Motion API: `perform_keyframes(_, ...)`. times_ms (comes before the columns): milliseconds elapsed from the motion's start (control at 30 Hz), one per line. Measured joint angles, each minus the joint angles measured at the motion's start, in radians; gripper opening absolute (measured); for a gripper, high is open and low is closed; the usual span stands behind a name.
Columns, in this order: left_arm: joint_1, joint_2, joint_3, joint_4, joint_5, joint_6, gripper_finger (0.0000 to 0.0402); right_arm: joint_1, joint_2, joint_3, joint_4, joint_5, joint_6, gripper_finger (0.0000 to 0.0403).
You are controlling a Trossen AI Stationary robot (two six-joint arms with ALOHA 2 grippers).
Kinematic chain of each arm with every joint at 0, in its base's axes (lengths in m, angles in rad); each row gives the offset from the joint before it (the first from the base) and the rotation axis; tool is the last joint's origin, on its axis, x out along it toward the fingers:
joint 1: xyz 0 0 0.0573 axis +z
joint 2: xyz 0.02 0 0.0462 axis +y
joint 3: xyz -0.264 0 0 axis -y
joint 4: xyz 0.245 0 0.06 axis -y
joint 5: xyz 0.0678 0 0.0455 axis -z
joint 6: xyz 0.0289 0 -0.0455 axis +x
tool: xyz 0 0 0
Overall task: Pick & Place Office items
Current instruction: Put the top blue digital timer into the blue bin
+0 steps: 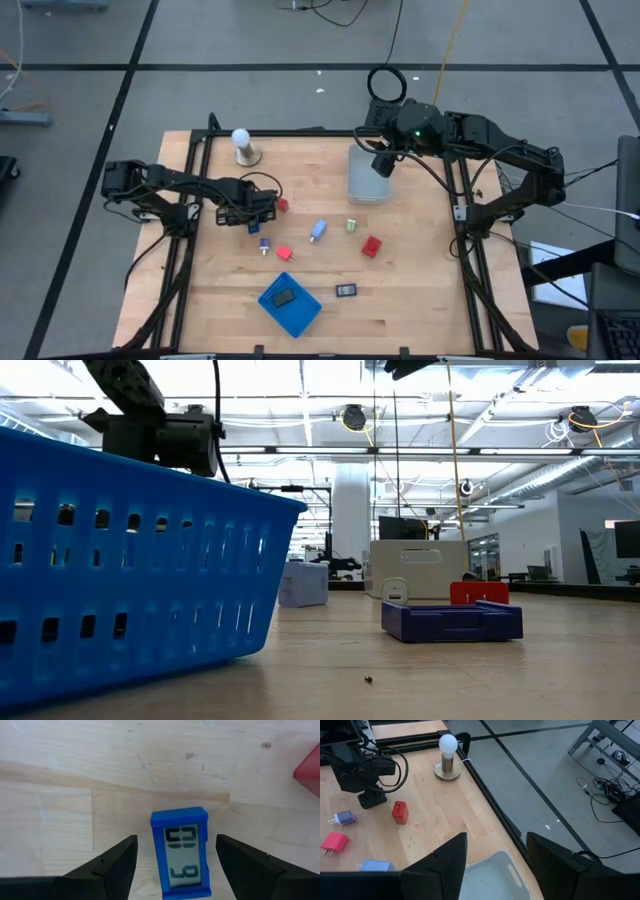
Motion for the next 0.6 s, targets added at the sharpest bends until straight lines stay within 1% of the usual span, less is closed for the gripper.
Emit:
perform_keyframes(167, 0.000, 0.000, 0.000, -0.004, -0.001, 0.000, 0.0273, 0.000, 0.000, 0.000, 0.000, 0.000, 0.000, 0.0196)
perform_keyframes(300, 0.000, -0.001, -0.028, 0.000, -0.016, -0.016, 0.0273, 0.000, 0.000, 0.000, 0.000, 0.000, 0.000, 0.0196)
perform_keyframes(467, 0.000, -0.004, -0.051, 0.051, -0.008, -0.022, 0.0273, 0.002, 0.000, 0.000, 0.000, 0.000, 0.000, 0.0196)
perform_keyframes(600, 0.000, -0.004, -0.062, 0.097, -0.022, -0.027, 0.0273, 0.002, 0.000, 0.000, 0.000, 0.000, 0.000, 0.0196)
